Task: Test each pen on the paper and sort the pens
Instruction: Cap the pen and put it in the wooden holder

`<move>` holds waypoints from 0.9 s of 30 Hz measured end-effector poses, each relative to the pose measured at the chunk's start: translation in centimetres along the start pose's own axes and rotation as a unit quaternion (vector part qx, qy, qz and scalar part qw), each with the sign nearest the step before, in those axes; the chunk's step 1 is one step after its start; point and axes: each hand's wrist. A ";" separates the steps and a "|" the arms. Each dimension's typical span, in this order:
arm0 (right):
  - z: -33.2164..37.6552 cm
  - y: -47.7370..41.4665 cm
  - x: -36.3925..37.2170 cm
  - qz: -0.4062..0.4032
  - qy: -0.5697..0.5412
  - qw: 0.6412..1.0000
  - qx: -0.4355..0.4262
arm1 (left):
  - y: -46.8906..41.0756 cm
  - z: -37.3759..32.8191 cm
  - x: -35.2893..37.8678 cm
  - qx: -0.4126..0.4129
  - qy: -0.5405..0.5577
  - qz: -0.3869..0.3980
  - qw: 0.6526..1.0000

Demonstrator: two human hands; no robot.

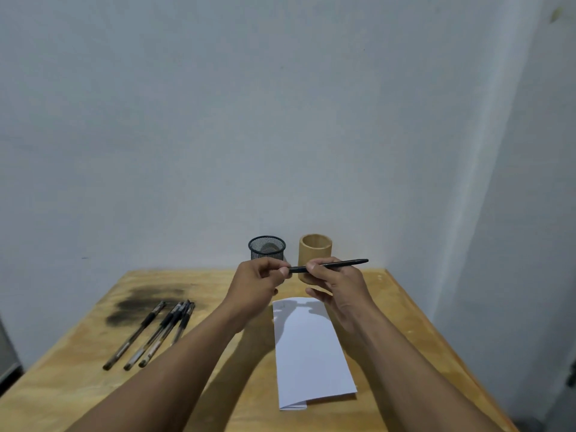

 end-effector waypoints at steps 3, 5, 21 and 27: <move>-0.1 0.1 0.4 0.002 -0.033 0.999 0.005 | 0.0 -0.1 0.4 -0.021 0.054 0.003 0.998; -0.2 0.2 0.7 -0.001 -0.042 0.999 0.005 | 0.0 -0.1 0.6 -0.028 0.079 -0.006 0.996; 2.1 0.1 -3.1 0.054 0.190 0.980 0.010 | -0.5 -0.5 -0.4 -0.033 0.032 -0.002 0.999; 3.0 -2.3 -3.4 0.072 0.403 0.909 -0.081 | -3.2 -1.2 2.3 0.034 -0.041 -0.049 0.997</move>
Point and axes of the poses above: each hand's wrist, its own y-axis away from the middle knuckle, its own x-axis out of the palm, z = x × y, and after that the axes turned 5 degrees about z, right-handed
